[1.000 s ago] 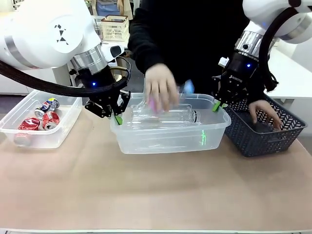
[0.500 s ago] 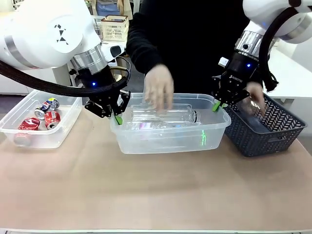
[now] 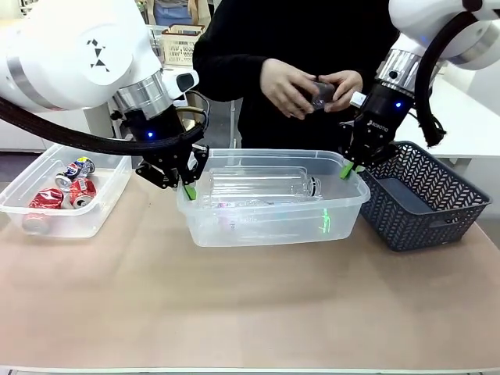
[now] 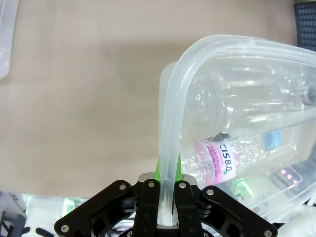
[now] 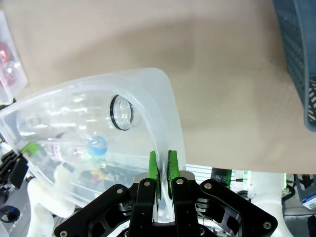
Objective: Sort the waste into each basket.
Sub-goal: Offer the picked Organizing box to the human.
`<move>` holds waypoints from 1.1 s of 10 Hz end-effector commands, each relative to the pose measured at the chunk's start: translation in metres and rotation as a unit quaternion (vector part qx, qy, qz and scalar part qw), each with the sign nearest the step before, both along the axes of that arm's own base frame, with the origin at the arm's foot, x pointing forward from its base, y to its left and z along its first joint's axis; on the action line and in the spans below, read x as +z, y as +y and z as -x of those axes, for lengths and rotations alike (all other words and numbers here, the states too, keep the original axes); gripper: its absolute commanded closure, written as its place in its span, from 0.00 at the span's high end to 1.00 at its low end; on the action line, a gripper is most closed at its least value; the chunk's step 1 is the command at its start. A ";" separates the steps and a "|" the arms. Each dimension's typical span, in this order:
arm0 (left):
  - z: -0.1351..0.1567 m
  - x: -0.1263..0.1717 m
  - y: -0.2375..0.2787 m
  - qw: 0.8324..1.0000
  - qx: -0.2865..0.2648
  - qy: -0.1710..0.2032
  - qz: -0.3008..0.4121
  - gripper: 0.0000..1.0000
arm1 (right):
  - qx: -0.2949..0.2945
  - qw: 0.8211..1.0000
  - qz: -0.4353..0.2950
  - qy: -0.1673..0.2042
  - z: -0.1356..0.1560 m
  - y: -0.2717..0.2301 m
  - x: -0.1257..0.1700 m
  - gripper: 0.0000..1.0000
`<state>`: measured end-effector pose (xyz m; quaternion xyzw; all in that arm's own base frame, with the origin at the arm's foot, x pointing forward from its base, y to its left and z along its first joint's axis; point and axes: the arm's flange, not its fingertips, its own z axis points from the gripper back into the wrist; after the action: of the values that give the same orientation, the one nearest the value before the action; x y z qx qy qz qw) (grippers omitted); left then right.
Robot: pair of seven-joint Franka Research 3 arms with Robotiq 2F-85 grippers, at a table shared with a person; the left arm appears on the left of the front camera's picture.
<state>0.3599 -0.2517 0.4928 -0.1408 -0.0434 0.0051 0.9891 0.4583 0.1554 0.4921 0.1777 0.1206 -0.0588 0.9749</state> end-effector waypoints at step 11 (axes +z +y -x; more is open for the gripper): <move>0.005 0.006 -0.002 1.000 0.003 -0.001 0.012 0.04 | -0.004 1.000 0.000 -0.004 0.000 -0.001 0.001 0.08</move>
<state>0.3599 -0.2518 0.4928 -0.1408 -0.0434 0.0051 0.9891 0.4583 0.1554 0.4921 0.1777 0.1206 -0.0588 0.9749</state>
